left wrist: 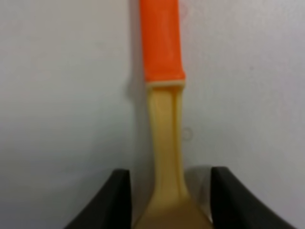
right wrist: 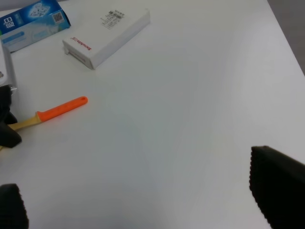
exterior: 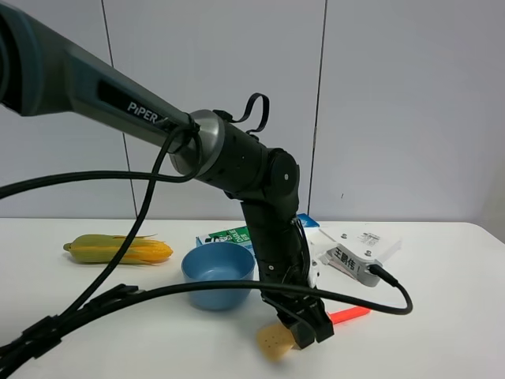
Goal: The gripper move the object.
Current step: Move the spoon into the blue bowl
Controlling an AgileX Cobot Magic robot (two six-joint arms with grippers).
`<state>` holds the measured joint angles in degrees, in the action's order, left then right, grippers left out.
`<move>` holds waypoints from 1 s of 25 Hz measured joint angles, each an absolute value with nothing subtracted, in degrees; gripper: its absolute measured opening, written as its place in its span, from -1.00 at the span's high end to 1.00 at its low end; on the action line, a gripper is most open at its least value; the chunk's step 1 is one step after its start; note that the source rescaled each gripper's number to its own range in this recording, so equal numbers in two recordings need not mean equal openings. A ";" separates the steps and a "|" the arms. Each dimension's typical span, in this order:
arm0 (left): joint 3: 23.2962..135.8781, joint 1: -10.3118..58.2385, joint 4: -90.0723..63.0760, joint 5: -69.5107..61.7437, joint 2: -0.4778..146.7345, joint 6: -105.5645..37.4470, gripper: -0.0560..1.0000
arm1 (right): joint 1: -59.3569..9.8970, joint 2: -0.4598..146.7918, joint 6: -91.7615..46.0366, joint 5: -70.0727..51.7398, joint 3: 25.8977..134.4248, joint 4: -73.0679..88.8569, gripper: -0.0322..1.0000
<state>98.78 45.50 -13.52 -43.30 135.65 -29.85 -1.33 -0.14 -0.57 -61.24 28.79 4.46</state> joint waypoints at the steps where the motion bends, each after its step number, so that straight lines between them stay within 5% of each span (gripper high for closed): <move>1: 98.78 45.50 -13.52 -43.46 135.48 -29.85 0.88 | -1.33 -0.14 -0.57 -61.24 28.79 4.46 -1.00; 16: 103.27 47.76 -11.41 -42.19 117.29 -29.85 0.88 | -1.33 -0.14 -0.57 -61.24 28.79 4.46 -1.00; 25: 102.01 42.76 -2.31 -42.10 116.25 -29.85 0.88 | -1.33 -0.14 -0.57 -61.24 28.79 4.46 -1.00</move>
